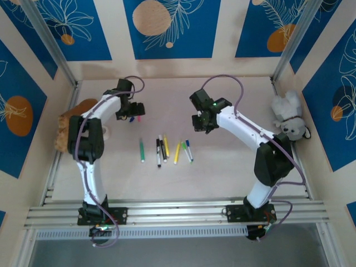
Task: Open the pen caps
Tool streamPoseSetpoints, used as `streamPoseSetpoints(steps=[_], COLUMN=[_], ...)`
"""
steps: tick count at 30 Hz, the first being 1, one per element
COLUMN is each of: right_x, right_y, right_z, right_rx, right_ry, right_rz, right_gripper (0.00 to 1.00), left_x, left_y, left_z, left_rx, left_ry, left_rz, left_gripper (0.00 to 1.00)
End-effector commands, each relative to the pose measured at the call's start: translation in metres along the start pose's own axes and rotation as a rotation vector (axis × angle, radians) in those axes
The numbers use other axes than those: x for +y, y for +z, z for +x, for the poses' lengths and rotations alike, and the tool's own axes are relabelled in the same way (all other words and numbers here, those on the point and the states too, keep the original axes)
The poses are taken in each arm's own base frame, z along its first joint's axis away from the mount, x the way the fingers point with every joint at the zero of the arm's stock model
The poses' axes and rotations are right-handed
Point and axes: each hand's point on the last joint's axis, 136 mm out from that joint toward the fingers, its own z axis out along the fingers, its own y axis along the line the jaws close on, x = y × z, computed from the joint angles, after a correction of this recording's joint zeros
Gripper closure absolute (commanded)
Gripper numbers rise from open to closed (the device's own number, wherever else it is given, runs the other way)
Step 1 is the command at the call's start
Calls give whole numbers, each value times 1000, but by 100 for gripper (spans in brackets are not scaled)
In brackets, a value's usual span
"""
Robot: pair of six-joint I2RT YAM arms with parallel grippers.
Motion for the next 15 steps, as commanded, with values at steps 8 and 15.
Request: streamPoseSetpoints(steps=[8, 15], right_x=[29, 38], right_y=[11, 46], right_z=[71, 88], right_rx=[107, 167], right_ry=[-27, -21], right_rz=[-25, -43], right_gripper=[76, 79], left_x=[-105, -161], left_y=[-115, -126], left_z=[4, 65], left_rx=[-237, -98], left_ry=[-110, 105], left_rz=[649, 700], left_gripper=[0, 0])
